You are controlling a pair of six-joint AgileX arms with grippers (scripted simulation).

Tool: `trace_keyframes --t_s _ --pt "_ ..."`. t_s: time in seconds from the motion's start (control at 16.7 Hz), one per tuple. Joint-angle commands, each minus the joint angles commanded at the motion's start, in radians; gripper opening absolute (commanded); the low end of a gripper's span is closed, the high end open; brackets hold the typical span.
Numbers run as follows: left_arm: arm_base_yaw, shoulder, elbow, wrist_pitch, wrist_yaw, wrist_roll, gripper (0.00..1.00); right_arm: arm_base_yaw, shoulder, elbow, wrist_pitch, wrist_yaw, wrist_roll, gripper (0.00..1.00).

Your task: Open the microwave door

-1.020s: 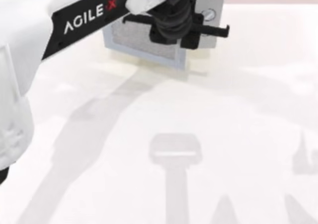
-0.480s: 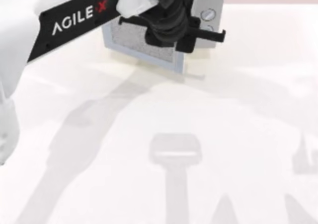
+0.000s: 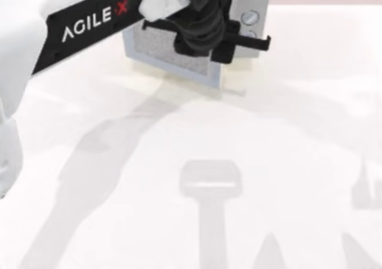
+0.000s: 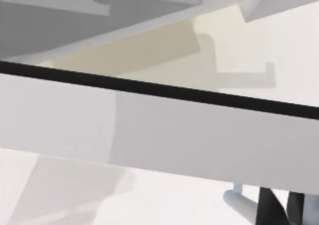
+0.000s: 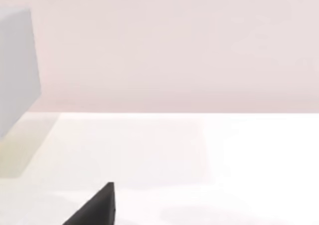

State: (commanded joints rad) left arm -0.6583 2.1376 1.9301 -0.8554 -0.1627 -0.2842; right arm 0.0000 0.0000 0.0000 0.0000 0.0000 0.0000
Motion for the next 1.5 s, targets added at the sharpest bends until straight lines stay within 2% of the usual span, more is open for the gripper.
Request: trace_keyframes --t_s 0.72,0.9,1.26,1.5 --pt "0.000 0.000 0.000 0.000 0.000 0.000 0.00 0.000 0.000 0.000 0.000 0.000 0.000 1.00" --pt "-0.004 -0.007 -0.016 0.007 0.010 0.008 0.00 0.000 0.000 0.000 0.000 0.000 0.000 1.00" --pt "0.021 -0.092 -0.138 0.064 0.060 0.108 0.00 0.000 0.000 0.000 0.000 0.000 0.000 1.00" --pt "0.023 -0.098 -0.150 0.068 0.064 0.117 0.00 0.000 0.000 0.000 0.000 0.000 0.000 1.00"
